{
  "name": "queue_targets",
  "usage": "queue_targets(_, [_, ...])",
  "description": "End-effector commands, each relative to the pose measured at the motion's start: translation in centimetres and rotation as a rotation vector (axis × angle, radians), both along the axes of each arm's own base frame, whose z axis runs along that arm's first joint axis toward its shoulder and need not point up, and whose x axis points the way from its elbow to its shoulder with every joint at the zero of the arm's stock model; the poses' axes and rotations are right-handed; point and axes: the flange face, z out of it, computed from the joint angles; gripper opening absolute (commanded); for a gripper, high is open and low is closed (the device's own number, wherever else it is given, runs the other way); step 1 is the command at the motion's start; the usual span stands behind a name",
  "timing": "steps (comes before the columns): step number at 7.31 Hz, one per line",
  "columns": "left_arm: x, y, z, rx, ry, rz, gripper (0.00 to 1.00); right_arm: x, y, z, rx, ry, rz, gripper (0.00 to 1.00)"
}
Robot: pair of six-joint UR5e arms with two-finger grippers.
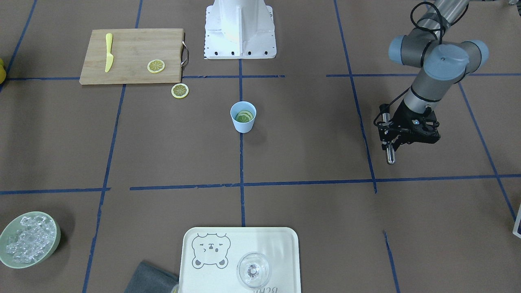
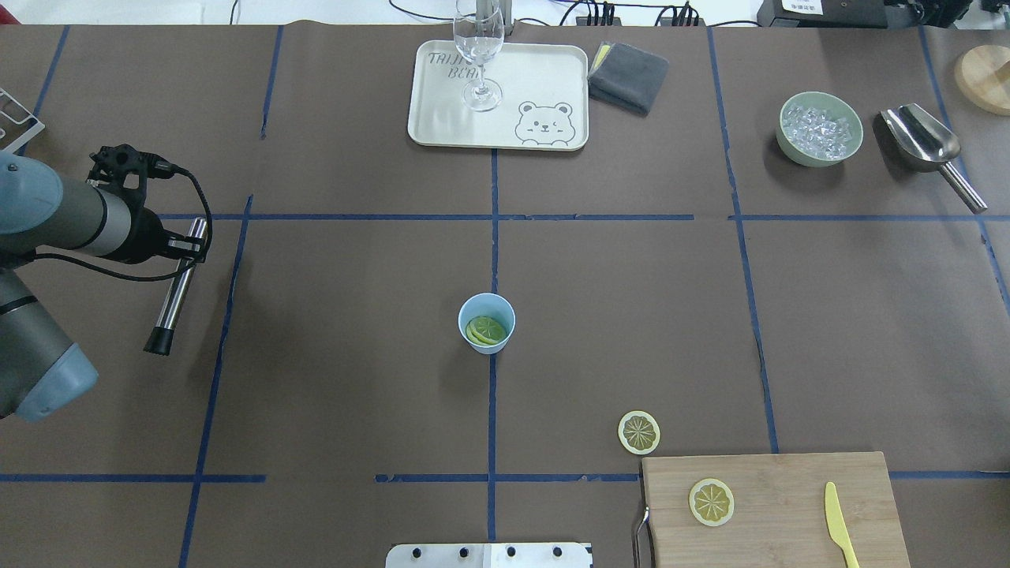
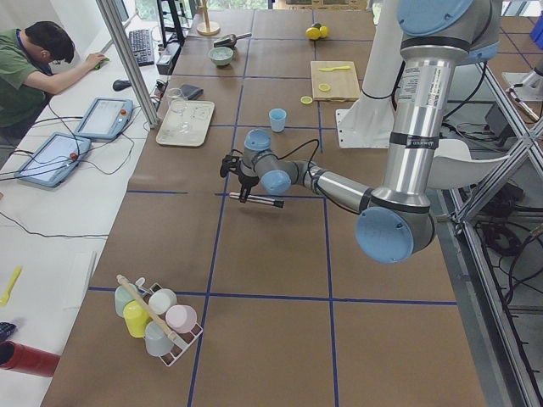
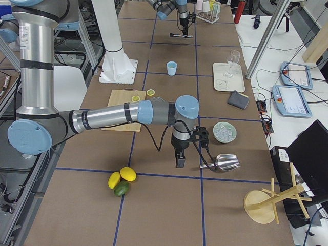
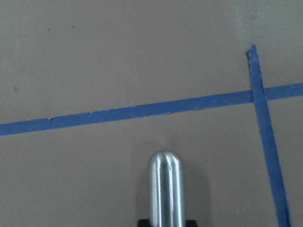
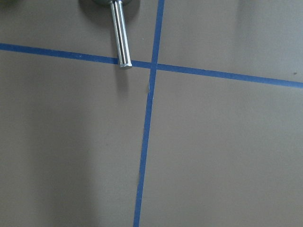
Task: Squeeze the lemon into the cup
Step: 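Lift the muddler with the left gripper and carry it over the cup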
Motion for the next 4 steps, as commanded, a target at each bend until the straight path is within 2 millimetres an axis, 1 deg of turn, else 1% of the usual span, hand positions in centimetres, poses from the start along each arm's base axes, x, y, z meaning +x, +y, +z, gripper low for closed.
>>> queue_targets(1, [0.8, -0.9, -7.0, 0.184, 0.105, 0.035, 0.0, 0.1, 0.1, 0.1, -0.002, 0.0, 0.001, 1.0])
queue_targets(2, [0.3, -1.0, -9.6, 0.441, 0.111, 0.13, 0.0, 0.1, 0.3, 0.3, -0.007, 0.0, 0.001, 1.0])
queue_targets(3, [-0.2, -1.3, -12.1, 0.665, 0.122, 0.129, 0.0, 0.2, 0.3, 0.4, -0.008, 0.002, 0.004, 1.0])
queue_targets(4, [-0.6, -0.9, -14.0, 0.756, 0.187, 0.091, 0.0, 0.2, 0.6, 0.7, -0.014, 0.001, 0.005, 1.0])
